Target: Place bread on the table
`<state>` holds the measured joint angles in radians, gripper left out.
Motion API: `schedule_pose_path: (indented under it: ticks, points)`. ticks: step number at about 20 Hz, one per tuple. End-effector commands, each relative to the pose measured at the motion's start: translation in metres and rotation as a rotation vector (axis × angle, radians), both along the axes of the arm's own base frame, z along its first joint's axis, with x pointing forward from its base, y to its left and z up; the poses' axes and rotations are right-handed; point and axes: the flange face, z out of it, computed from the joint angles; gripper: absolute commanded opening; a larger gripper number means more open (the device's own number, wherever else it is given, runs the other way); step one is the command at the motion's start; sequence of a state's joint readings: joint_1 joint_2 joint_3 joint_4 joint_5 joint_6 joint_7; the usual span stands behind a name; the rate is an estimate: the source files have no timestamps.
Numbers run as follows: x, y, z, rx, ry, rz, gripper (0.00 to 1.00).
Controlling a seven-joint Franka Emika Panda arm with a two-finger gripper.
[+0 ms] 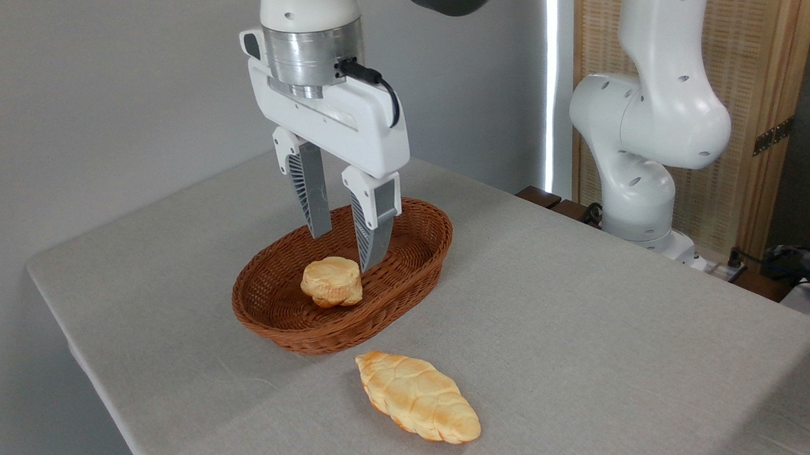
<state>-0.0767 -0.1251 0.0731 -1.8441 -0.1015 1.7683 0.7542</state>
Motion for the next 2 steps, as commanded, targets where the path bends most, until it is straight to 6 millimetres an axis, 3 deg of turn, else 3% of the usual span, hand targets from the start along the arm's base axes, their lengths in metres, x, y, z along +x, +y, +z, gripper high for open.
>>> schedule_pose_path:
  ticks: [1,2]
  points:
    - [-0.0011,-0.0032,0.004,-0.01,0.007,-0.014,1.0]
    - [-0.0012,-0.0087,0.0039,-0.007,0.007,-0.023,1.0]
